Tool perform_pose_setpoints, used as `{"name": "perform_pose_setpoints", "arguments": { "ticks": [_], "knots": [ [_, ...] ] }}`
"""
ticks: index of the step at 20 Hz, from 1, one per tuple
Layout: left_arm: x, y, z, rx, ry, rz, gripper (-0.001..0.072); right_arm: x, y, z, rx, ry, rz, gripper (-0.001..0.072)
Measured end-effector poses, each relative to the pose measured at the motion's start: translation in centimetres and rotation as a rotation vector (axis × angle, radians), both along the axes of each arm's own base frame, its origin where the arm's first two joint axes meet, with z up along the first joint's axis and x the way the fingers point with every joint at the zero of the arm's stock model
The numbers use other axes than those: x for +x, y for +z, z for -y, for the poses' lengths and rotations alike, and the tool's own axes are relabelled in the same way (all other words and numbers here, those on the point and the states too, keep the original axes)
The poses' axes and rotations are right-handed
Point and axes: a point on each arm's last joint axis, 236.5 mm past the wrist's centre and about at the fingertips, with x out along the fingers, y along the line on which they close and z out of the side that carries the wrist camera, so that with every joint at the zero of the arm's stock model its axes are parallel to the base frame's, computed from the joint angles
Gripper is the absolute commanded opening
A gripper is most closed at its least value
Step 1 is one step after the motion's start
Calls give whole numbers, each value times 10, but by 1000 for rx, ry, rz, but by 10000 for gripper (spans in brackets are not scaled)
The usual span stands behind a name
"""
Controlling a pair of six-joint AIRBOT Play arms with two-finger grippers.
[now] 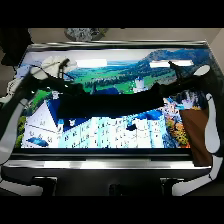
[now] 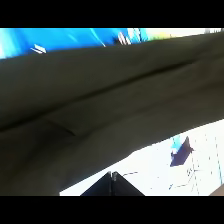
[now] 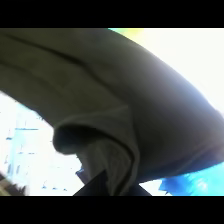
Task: Fold the shirts.
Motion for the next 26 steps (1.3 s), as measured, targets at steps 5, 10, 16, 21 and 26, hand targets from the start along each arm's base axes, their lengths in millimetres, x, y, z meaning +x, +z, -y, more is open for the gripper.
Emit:
{"name": "perform_pose_setpoints", "arguments": {
  "ticks": [5, 10, 16, 21, 26],
  "knots": [
    [-19, -35, 113, -151, -16, -77, 32, -35, 77, -9, -18, 56, 102, 33],
    [-32, -51, 190, -302, 45, -145, 31, -79, 130, -18, -34, 103, 154, 34],
    [-63, -74, 251, -364, 76, -225, 30, -112, 172, -23, -58, 116, 229, 35],
    [-37, -40, 228, -356, 75, -102, 29, -96, 167, -31, -46, 103, 245, 35],
    [20, 48, 98, -188, 120, 172, 30, -68, 137, -105, 41, 205, 235, 36]
  ]
}}
